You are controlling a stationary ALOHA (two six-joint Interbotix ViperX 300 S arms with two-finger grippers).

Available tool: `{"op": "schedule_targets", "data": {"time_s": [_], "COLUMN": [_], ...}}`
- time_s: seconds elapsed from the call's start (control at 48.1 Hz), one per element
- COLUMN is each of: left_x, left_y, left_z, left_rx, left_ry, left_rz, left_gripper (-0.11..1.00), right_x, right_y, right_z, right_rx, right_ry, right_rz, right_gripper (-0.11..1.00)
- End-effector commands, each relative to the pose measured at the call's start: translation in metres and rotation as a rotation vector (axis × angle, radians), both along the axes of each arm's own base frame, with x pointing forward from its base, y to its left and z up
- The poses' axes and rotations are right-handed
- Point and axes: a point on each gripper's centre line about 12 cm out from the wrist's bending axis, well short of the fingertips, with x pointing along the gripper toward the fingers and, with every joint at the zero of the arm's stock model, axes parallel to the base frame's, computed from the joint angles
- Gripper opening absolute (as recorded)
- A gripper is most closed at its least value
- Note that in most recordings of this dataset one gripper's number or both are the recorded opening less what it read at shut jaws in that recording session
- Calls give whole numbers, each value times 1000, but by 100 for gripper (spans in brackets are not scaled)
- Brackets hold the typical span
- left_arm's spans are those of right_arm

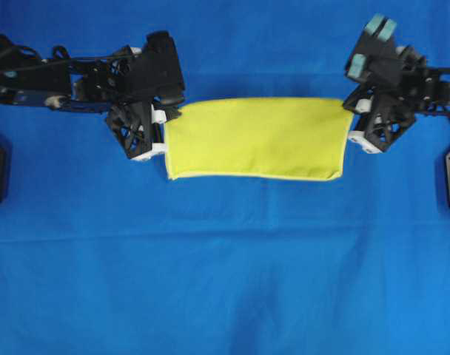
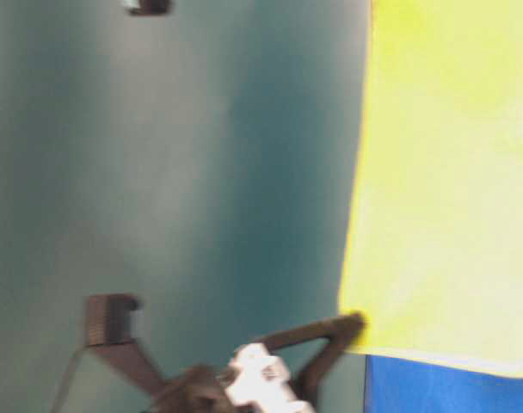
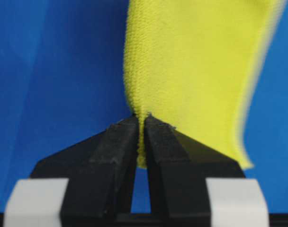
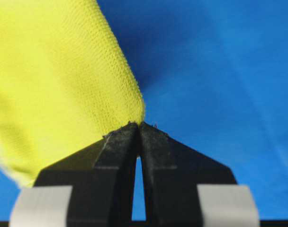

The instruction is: Fold the yellow towel.

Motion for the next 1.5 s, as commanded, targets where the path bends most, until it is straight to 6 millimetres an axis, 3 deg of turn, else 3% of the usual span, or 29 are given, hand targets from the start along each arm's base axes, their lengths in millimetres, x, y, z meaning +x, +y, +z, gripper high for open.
{"op": "schedule_targets", "data": {"time_s": [0.0,0.229,0.416,0.707,0.956,1.206,1.476], "left_x": [2,2,14,43,80,115,134], "left_y": [-6,-10,-34,-95,-137,-158,-161], "left_z": [32,38,43,53,57,58,56], "left_rx": [15,15,10,13,38,97,103], "left_ry": [-78,-108,-161,-287,-373,-449,-468], "left_rz": [-17,-24,-85,-251,-367,-437,-438], "left_gripper": [3,3,3,3,3,3,3], "right_x": [-1,-6,1,21,61,100,95], "right_y": [1,0,-11,-64,-101,-120,-124], "right_z": [29,34,36,48,62,77,76], "right_rx": [-28,-47,-86,-181,-261,-310,-310], "right_ry": [-56,-57,-81,-136,-199,-259,-251], "right_rz": [-1,-2,-8,-77,-58,-23,-38], "right_gripper": [2,2,2,2,2,2,2]}}
